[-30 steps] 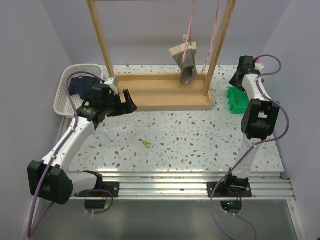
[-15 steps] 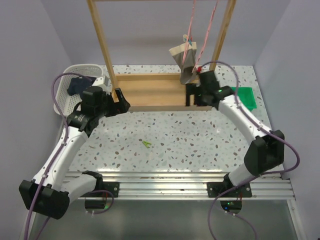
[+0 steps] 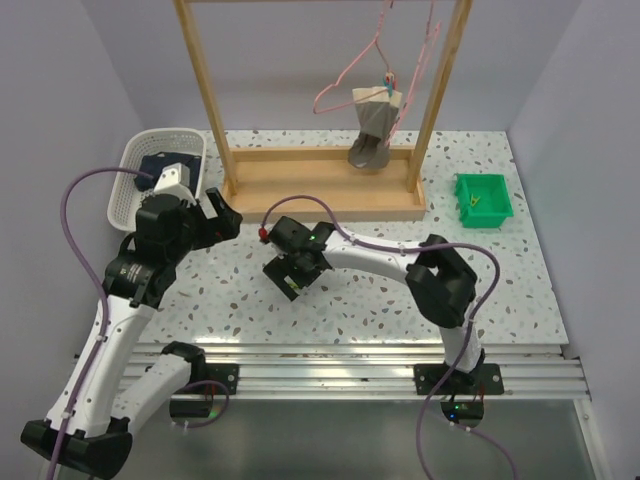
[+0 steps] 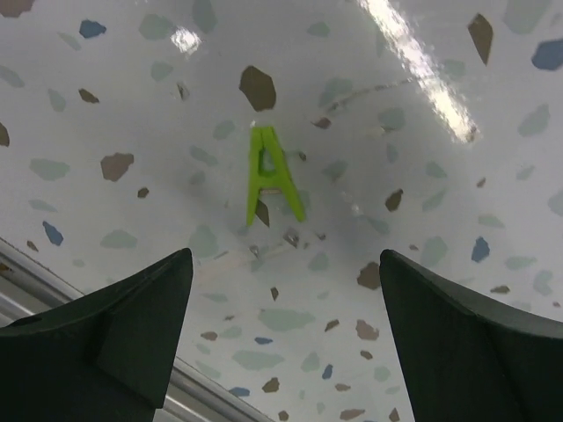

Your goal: Remove the underwear clipped to the hanger

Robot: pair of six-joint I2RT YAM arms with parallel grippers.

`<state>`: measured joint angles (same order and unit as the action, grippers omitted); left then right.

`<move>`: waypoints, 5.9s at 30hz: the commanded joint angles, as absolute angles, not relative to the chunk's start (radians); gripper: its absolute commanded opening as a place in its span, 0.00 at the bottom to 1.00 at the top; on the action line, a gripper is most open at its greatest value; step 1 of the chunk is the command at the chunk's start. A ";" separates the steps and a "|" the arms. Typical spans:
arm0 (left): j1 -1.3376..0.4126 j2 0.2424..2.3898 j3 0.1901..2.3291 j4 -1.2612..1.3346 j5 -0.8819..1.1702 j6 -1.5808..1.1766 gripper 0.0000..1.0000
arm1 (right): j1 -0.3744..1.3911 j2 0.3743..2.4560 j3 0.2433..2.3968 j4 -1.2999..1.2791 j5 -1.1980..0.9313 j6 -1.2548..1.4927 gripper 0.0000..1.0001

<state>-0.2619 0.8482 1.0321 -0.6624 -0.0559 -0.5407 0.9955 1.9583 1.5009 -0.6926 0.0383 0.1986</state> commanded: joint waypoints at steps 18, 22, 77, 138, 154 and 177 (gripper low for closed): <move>-0.255 0.775 1.011 -0.727 -0.114 -0.522 1.00 | 1.020 2.134 1.640 -0.776 0.077 0.190 0.43; -0.255 0.787 1.002 -0.712 -0.100 -0.522 1.00 | 1.020 2.134 1.629 -0.772 0.103 0.206 0.28; -0.255 1.264 1.049 -0.399 0.216 -0.598 1.00 | -0.110 2.054 1.684 -0.465 0.624 0.448 0.24; -0.290 1.785 2.235 -0.100 0.687 -0.928 1.00 | 0.114 0.913 1.304 -1.167 -0.351 0.344 0.98; -0.393 2.066 2.327 0.263 0.824 -1.339 1.00 | 0.117 0.862 1.292 -1.204 -0.337 0.314 0.98; -0.515 2.192 2.390 0.308 0.767 -1.482 0.98 | 0.126 0.851 1.279 -1.206 -0.339 0.279 0.95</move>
